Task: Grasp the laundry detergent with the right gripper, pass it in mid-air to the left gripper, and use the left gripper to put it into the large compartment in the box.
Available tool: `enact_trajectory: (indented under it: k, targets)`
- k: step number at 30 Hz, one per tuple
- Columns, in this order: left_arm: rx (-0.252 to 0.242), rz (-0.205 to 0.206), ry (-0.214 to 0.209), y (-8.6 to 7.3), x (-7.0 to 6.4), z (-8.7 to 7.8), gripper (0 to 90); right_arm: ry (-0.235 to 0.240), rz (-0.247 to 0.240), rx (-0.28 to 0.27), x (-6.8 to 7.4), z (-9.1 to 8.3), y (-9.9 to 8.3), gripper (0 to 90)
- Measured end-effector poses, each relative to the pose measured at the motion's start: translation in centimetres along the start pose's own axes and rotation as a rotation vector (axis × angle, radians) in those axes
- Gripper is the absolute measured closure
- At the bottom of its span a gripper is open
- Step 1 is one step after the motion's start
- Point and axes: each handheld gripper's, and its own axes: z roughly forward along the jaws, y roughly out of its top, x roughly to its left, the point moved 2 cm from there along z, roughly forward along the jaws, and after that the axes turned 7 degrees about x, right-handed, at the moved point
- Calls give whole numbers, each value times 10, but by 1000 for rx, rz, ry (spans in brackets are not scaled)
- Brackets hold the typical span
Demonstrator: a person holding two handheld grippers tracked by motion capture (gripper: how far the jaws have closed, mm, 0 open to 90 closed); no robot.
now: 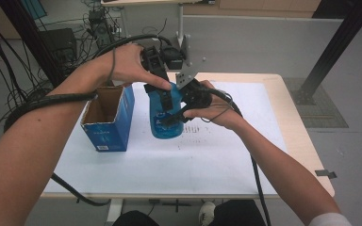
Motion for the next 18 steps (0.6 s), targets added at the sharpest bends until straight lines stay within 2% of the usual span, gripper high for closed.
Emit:
enact_trajectory:
  k: [18]
  targets:
    - [-7, -5, 3, 0, -2, -2, 64, 1, -5, 10, 1, 2, 1, 428]
